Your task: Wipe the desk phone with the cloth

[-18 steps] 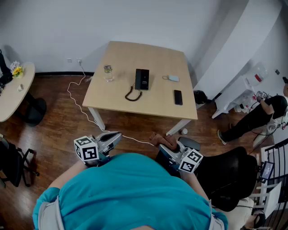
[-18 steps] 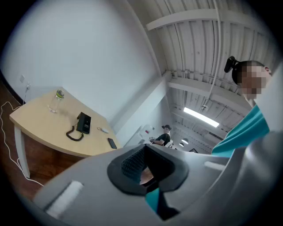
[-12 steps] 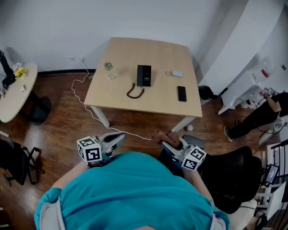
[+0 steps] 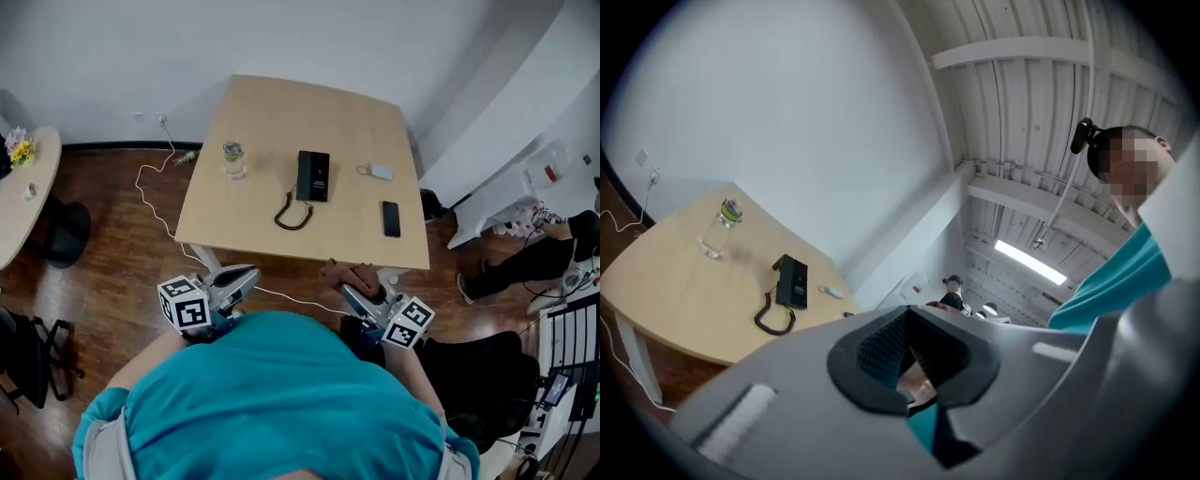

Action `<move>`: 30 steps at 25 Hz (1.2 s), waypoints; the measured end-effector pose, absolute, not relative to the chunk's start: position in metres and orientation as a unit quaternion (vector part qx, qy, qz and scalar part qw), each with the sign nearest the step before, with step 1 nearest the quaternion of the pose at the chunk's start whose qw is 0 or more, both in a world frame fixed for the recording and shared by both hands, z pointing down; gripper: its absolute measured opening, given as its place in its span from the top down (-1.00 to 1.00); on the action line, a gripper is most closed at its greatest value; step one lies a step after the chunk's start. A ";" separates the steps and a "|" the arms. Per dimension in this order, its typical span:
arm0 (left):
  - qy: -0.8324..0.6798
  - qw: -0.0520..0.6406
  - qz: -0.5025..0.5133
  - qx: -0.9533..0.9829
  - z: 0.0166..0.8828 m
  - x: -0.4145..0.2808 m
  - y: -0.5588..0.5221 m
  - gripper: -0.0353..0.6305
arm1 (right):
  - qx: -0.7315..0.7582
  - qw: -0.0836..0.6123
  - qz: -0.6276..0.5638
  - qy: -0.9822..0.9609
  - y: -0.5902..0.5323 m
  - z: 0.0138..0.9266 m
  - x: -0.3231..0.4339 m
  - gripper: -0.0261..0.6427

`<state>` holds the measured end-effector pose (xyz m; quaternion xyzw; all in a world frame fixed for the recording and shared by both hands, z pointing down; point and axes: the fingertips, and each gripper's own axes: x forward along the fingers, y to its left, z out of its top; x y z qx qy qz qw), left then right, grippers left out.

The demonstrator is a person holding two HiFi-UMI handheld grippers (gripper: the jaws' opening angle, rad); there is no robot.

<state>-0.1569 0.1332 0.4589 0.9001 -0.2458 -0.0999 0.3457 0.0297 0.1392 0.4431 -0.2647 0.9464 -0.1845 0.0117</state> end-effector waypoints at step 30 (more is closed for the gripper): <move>-0.298 0.375 0.104 0.872 0.601 -0.063 -0.201 0.36 | -0.230 0.008 -0.197 0.953 -0.133 0.465 0.137 0.52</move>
